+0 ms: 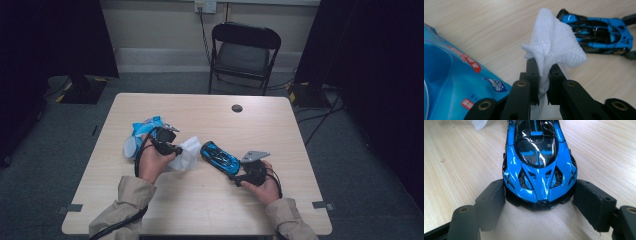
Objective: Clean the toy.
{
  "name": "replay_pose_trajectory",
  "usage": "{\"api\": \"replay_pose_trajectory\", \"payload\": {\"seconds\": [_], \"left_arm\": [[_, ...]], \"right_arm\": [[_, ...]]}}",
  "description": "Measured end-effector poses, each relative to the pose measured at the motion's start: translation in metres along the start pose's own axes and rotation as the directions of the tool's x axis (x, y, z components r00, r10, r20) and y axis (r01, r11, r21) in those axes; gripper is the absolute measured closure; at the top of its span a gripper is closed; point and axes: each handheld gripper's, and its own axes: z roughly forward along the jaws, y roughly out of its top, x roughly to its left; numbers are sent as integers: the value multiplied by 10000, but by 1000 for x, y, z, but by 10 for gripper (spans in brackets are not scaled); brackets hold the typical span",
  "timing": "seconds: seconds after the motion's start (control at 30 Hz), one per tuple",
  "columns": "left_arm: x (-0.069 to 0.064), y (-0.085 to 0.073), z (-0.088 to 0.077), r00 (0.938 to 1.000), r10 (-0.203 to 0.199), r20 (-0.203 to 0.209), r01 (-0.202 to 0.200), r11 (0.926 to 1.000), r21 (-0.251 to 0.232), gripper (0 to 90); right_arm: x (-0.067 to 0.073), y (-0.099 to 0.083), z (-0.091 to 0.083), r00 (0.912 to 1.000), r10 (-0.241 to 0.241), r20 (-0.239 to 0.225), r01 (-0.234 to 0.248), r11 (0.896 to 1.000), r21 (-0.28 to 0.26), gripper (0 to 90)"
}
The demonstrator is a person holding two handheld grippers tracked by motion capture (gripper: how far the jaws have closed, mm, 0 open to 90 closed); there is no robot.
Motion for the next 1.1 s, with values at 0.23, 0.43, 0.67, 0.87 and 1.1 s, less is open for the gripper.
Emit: {"api": "replay_pose_trajectory", "payload": {"seconds": [0.23,0.43,0.67,0.87,1.1], "left_arm": [[-23,-8,26,9983,190,559,-205,9995,257,825],[-33,-13,42,9971,442,625,-482,9968,636,824],[-37,-15,48,9971,560,521,-601,9950,797,817],[-39,-17,50,9967,557,584,-601,9953,764,812],[-37,-18,52,9955,640,705,-694,9945,780,803]], "right_arm": [[0,0,0,10000,15,4,-15,10000,-9,253],[0,0,0,10000,50,-27,-50,10000,30,215],[-3,7,-14,10000,53,-38,-54,9998,-208,186],[-2,24,-18,9997,-213,-73,211,9992,-354,213],[-3,43,-1,9998,-135,-123,132,9995,-278,267]]}}
